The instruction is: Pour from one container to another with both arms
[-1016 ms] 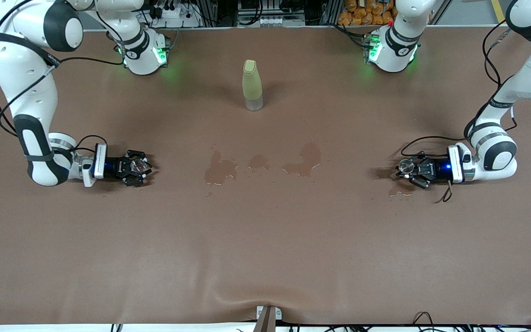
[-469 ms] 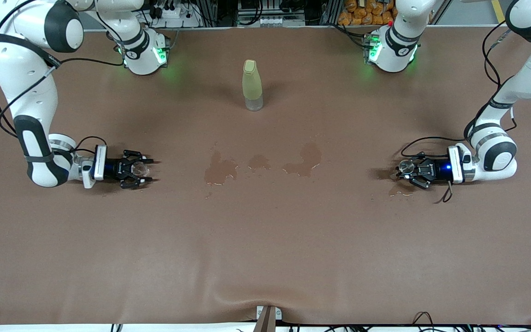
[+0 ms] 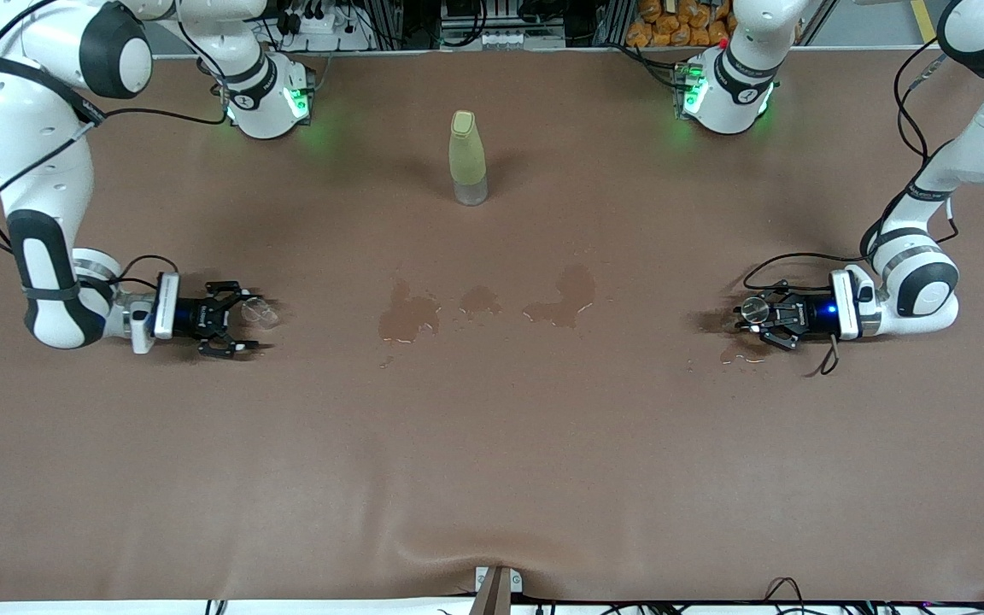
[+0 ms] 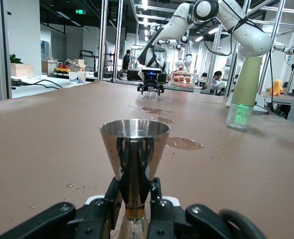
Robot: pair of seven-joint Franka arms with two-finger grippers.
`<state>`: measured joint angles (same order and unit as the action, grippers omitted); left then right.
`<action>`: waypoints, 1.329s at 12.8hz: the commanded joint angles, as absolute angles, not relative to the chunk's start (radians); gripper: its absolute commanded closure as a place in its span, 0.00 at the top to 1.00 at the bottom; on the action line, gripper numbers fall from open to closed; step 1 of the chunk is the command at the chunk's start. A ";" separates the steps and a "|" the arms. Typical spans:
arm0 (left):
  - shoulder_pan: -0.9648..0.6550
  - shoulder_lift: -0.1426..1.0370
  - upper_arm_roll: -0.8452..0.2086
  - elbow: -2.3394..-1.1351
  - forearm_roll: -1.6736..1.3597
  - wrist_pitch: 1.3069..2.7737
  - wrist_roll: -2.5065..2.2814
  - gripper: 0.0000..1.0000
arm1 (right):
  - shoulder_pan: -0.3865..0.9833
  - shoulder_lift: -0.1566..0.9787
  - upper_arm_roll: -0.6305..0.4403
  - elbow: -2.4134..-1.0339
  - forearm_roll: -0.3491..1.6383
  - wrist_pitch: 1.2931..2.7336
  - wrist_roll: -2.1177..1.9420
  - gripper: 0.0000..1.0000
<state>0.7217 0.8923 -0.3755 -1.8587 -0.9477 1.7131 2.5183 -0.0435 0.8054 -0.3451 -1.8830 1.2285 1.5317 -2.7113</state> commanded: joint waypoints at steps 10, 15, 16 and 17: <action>0.732 0.891 -0.377 -1.845 -0.953 1.681 2.503 0.58 | 0.015 0.303 -0.518 -1.875 0.646 1.568 -1.716 1.00; 0.736 0.885 -0.376 -1.847 -0.951 1.652 2.482 0.74 | 0.066 0.120 -0.523 -1.784 0.430 1.523 -1.259 1.00; 0.739 0.881 -0.374 -1.847 -0.951 1.649 2.479 0.79 | 0.081 0.094 -0.523 -1.760 0.402 1.496 -1.171 1.00; 0.752 0.877 -0.374 -1.845 -0.947 1.643 2.477 0.86 | 0.095 0.072 -0.523 -1.728 0.373 1.468 -1.087 1.00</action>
<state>0.7344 0.8919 -0.3755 -1.8472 -0.9477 1.6679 2.4972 0.0513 0.1280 -0.5090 -1.7652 0.4373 1.5091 -1.2374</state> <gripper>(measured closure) 0.216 0.000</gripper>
